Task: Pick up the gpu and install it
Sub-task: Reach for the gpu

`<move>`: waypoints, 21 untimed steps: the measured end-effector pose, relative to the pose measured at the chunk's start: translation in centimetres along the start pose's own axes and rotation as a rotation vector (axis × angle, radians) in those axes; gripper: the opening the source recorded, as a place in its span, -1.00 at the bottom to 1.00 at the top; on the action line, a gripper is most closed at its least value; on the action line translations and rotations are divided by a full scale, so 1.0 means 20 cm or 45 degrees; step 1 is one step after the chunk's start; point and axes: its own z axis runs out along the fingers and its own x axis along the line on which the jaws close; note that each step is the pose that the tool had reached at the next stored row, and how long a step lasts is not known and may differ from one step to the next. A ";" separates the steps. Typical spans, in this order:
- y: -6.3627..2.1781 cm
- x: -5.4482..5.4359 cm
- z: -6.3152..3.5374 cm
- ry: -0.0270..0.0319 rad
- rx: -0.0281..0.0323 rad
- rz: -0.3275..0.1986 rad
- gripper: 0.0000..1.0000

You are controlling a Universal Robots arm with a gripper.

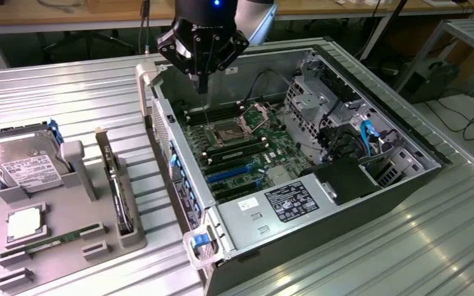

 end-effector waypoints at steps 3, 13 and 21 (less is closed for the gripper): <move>-0.004 0.01 -0.001 0.0000 0.0000 0.000 -0.79; -0.011 0.05 -0.002 -0.0001 -0.0001 0.000 -0.79; -0.014 0.07 -0.002 0.0001 0.0000 0.000 -0.79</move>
